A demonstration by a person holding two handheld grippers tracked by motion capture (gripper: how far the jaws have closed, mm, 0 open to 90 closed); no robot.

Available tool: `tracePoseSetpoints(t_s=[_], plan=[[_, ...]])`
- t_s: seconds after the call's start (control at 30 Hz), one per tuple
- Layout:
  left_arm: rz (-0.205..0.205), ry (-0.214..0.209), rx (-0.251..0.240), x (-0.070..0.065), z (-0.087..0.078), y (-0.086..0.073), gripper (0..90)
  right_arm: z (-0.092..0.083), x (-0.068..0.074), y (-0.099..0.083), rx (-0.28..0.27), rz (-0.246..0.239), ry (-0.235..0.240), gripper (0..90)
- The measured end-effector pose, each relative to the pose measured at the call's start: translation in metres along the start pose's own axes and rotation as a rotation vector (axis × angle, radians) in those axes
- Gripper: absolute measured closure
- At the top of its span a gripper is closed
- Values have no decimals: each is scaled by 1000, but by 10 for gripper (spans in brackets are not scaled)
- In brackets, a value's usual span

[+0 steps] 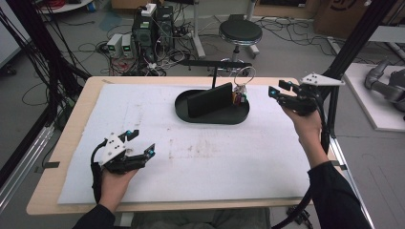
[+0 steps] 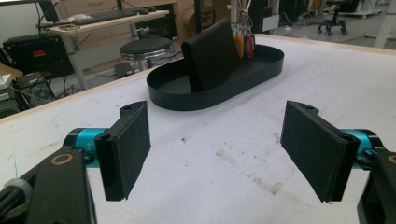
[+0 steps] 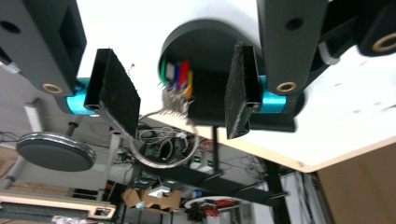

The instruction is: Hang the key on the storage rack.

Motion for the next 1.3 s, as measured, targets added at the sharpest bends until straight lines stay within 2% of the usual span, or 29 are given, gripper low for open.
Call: tracePoseSetpoints(t_s=[0.03,0.13,0.2,0.23,0.27,0.47,0.6,0.77,0.97,1.03,1.3], plan=[[0,0,-2,1,0,1,241,-12,6,-6,-10,12,24,447],[-15,3,-10,3,1,3,241,-20,10,-13,-9,15,33,420],[-21,6,-8,4,1,4,241,-30,16,-24,-20,33,51,409],[-23,7,-7,4,0,5,241,-37,20,-36,-25,49,65,379],[-23,9,-4,5,0,5,241,-37,20,-36,-25,49,65,379],[-33,26,-6,10,-5,6,241,-52,30,-72,-30,71,96,327],[-51,35,4,15,-9,7,241,-58,31,-96,-27,74,89,306],[-67,39,13,18,-14,7,241,-60,26,-117,28,82,62,298],[-63,62,19,20,-17,6,241,-57,21,-125,62,62,15,286],[-64,61,20,19,-18,6,241,-57,19,-126,70,81,7,267],[-69,68,19,21,-23,4,241,-55,13,-127,73,86,-21,251]])
Point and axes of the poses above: each handheld gripper's, and its own axes: z roughly forward along the jaws, y roughly out of its top, x roughly to its left, the point moved 4 cm from there along z, roughly forward along the jaws, and after that the axes turned 10 degrees about -x, right-handed, at the moved point
